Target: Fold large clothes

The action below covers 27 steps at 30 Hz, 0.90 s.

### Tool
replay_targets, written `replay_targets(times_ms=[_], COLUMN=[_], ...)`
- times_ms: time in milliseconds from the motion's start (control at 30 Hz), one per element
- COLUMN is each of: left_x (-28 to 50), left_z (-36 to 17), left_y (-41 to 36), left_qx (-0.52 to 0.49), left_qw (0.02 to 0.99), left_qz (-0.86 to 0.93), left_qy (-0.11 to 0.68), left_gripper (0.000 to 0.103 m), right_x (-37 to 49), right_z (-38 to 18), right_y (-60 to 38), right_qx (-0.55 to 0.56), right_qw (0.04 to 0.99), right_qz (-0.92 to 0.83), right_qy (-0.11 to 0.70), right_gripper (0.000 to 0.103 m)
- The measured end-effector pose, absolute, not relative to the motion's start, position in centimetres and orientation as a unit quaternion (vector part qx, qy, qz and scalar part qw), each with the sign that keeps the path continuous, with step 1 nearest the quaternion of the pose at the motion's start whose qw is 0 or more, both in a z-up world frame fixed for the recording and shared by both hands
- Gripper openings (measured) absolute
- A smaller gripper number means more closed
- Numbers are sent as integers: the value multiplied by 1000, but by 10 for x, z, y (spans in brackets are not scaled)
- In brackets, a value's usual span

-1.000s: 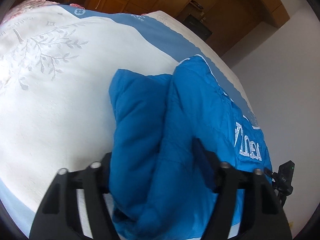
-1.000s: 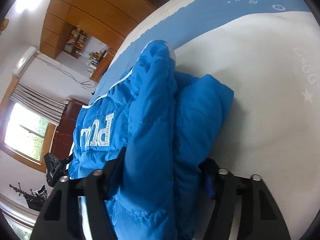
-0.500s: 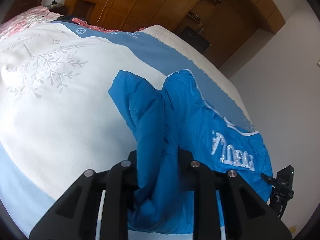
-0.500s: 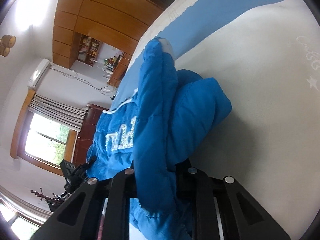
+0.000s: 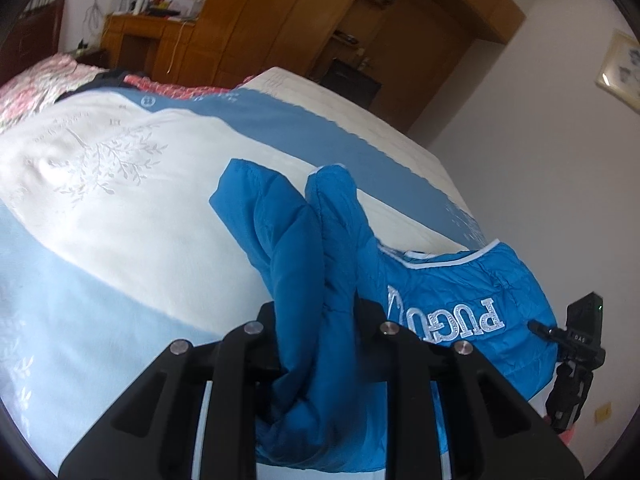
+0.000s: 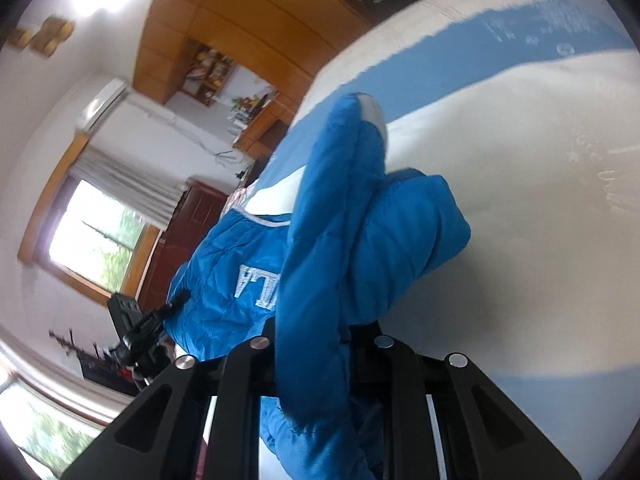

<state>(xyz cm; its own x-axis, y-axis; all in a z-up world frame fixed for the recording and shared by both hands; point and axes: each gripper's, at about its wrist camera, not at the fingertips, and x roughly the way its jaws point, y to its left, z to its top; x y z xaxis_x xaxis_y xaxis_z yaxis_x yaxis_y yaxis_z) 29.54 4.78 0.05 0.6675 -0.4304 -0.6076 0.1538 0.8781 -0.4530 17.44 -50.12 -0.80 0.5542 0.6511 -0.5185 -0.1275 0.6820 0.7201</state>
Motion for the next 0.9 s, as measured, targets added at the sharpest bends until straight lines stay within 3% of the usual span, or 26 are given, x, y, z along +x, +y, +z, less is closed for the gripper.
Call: replay_targets(times_ms=[200, 433, 667, 900], left_x=[247, 215, 226, 222], left_z=[-8, -56, -98, -114], left_y=[49, 70, 81, 76], left_qx=[-165, -169, -176, -172], left_qw=[896, 885, 879, 884], left_qz=[-173, -143, -140, -140], left_qy=[375, 410, 420, 411], left_gripper=[20, 23, 34, 42], right_x=[116, 87, 92, 79], right_z=[-7, -34, -84, -100], right_y=[-492, -490, -501, -494], right_qx=[298, 300, 326, 339], right_qw=[826, 818, 800, 803], right_qz=[233, 203, 183, 186], right_qy=[417, 447, 469, 454], right_gripper=[17, 18, 21, 27])
